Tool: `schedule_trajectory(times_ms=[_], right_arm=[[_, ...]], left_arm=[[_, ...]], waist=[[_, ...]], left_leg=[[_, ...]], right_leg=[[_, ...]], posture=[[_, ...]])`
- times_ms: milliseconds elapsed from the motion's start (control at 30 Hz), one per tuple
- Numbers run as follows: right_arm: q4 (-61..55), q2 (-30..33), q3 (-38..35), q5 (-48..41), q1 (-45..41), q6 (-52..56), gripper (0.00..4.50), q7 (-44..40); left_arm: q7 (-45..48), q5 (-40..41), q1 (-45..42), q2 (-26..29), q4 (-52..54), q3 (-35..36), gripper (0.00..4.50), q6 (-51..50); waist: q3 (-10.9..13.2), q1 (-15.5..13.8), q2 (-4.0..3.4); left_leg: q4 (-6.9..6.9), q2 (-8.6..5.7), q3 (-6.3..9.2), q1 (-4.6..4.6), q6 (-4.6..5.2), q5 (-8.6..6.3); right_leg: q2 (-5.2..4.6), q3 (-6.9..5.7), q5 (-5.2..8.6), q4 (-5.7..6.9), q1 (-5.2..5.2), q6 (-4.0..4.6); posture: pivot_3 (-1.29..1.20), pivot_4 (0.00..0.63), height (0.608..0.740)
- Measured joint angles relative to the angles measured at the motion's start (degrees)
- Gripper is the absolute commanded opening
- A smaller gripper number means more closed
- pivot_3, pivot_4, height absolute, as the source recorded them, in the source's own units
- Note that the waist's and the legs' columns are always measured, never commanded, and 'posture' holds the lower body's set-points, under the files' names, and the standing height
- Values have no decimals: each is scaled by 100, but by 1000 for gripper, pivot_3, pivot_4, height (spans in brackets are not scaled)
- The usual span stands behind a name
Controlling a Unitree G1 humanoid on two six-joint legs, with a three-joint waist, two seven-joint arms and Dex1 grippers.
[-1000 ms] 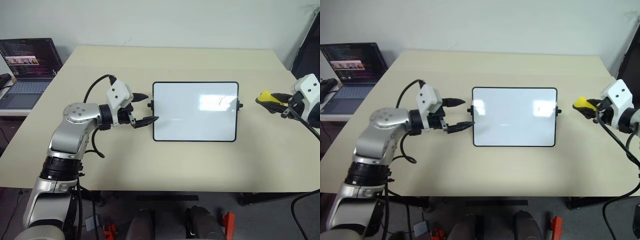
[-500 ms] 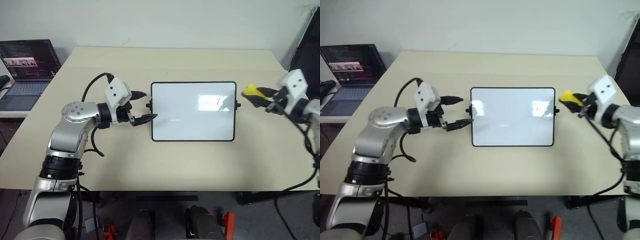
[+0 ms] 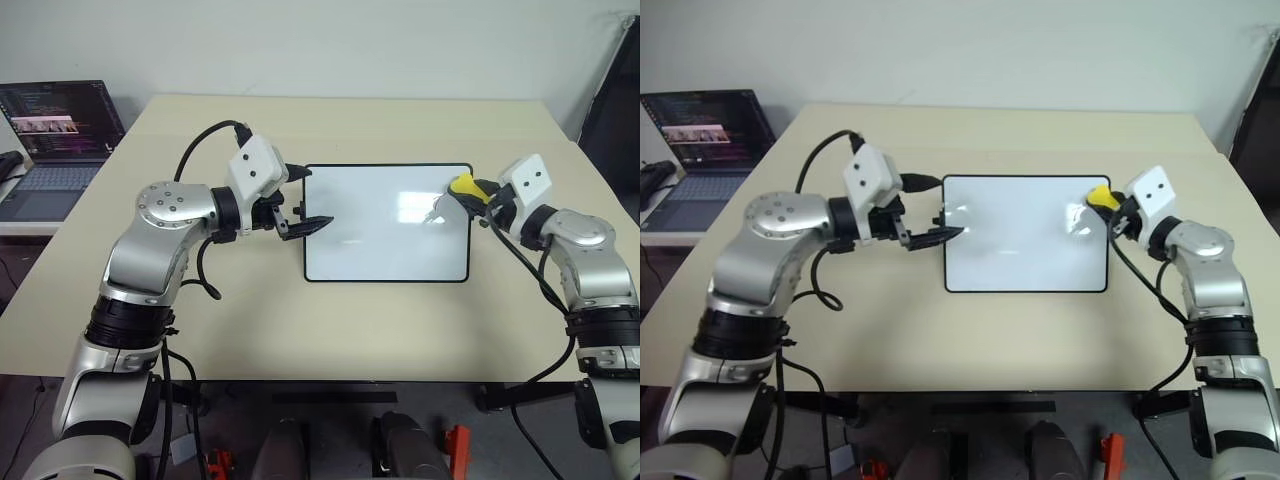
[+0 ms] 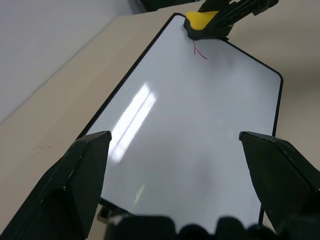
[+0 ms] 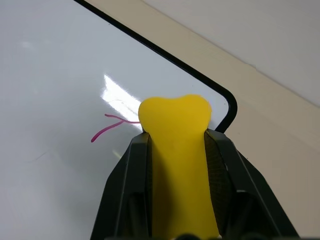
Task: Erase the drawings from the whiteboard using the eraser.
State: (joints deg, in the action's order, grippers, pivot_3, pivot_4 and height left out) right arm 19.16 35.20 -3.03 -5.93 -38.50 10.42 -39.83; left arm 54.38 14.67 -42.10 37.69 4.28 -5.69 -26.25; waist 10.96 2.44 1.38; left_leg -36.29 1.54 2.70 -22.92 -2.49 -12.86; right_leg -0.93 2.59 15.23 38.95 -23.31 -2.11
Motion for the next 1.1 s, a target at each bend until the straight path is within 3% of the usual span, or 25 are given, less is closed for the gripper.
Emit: schedule_trajectory(times_ms=[367,500,633,833,1100], right_arm=[[1008,-585,264,372,-528,-695,1098,481],[1499,-764,374,519,-594,-1054,1098,631],[1540,-822,556,633,-410,-1169,1098,498],[1095,-866,918,701,129,-1240,1095,8],[1062,-856,977,749,92,-1240,1093,-15]], left_arm=[[51,190,289,-117,-163,184,4500,396],[130,210,529,-114,-264,231,4500,465],[128,209,563,-77,-264,319,4500,522],[127,207,650,-23,-263,389,4500,527],[123,197,652,-22,-264,386,4500,526]], waist=[[-13,156,10],[-21,229,24],[-41,240,53],[-100,270,100],[-103,272,105]], left_leg=[[-12,4,-5,24,0,0],[-12,6,-5,131,0,0],[-12,7,-2,218,0,0],[-11,11,1,225,0,0],[-10,11,-1,224,0,0]], right_leg=[[4,11,-1,4,21,0],[7,12,16,-7,132,-26],[5,14,40,-10,215,14],[7,17,39,-5,215,14],[7,23,38,-5,208,15]], posture=[[0,150,740],[0,150,740],[0,150,740],[0,150,740],[0,150,740]])
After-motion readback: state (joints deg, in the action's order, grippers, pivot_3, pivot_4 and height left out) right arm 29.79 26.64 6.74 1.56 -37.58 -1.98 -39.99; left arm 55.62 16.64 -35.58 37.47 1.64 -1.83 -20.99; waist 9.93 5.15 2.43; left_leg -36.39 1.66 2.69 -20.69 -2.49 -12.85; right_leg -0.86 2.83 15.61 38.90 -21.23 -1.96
